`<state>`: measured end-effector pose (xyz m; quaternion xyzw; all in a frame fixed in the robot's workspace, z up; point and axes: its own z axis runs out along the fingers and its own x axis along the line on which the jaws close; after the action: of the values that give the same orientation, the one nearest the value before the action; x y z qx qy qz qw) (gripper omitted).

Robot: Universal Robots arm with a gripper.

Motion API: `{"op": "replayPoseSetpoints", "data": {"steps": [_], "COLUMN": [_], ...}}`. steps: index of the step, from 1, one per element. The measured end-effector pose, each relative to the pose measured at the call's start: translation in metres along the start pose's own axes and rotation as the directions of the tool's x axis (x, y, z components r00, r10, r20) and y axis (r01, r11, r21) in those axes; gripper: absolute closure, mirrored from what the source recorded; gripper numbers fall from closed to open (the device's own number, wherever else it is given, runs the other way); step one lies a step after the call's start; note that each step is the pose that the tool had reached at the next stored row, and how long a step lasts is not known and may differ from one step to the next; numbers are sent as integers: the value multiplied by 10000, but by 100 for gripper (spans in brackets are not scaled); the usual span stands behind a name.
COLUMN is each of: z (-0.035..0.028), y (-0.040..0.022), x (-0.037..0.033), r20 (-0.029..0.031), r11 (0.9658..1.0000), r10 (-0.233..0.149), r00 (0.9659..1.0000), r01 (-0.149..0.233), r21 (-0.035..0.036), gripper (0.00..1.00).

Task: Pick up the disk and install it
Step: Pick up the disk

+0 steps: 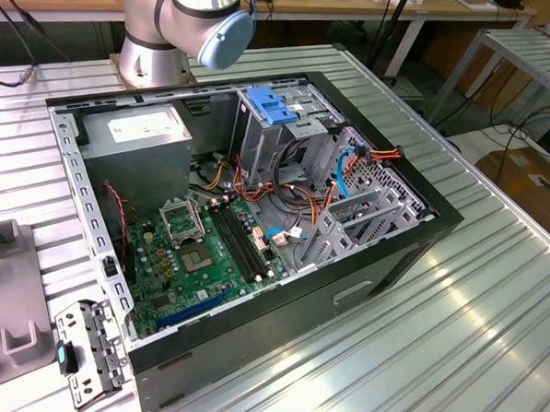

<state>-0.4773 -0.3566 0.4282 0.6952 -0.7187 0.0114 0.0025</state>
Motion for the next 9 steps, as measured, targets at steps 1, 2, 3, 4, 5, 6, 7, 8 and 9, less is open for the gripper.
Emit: {"op": "replayPoseSetpoints", "data": {"steps": [1, 2, 3, 4, 5, 6, 7, 8, 9], "z": [-20, -30, -38, -44, -50, -56, -63, -70, -75], "y": [0, 0, -1, -1, -1, -1, -1, -1, -1], "x": [1, 1, 1, 1, 1, 1, 1, 2, 2], "r20": [0, -1, 0, 0, 0, 0, 0, 0, 0], "r11": [10000, 10000, 10000, 10000, 10000, 10000, 10000, 10000, 10000], "r10": [0, 0, 0, 0, -1, 0, 0, 0, 0], "r00": [10000, 10000, 10000, 10000, 10000, 10000, 10000, 10000, 10000], "r01": [0, 0, 0, 0, 1, 0, 0, 0, 0], "r21": [0, -1, 0, 0, -1, 0, -1, 0, 0], "gripper": [63, 63, 63, 63, 63, 63, 63, 63, 63]}}
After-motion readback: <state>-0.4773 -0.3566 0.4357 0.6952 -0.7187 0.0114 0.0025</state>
